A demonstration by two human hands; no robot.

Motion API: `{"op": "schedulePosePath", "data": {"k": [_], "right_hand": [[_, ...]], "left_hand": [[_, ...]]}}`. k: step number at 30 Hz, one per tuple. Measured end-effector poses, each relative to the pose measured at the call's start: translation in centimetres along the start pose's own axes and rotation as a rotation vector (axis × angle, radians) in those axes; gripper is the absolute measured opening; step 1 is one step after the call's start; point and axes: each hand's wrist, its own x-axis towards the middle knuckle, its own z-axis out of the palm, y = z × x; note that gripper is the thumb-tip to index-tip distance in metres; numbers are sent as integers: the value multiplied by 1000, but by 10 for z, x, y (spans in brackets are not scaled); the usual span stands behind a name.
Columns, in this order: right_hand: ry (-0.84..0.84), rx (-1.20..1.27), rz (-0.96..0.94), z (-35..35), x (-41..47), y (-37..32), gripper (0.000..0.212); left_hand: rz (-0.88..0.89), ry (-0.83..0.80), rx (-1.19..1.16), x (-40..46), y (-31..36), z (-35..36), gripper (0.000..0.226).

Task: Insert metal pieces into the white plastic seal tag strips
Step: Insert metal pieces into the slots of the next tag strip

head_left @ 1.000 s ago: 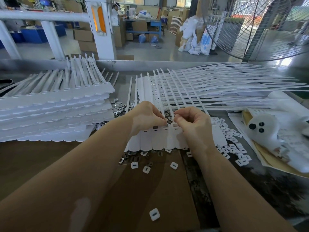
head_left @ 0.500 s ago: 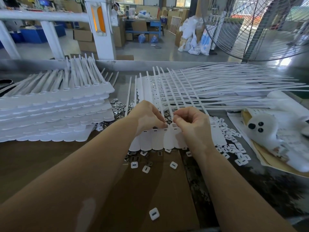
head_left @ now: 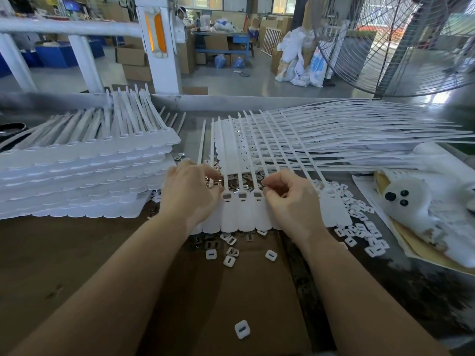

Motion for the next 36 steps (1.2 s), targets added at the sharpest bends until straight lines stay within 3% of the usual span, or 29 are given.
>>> {"op": "schedulePosePath", "data": {"k": [6,18,24,36], "right_hand": [[-34,-120,-61,3,0,-3,12],[-146,-508,-123,9,14,-19,20],[-278,-450,-186,32,29,-49,17],[-405,-586,-33,62,44,-55,25]], "left_hand": [[-77,46,-63,-6,-9,6,41],[-99,100,-190,-9,-14,10,28],[-152,130,-198,-10,-14,11,25],[-159,109,-203,-11,-11,10,26]]}}
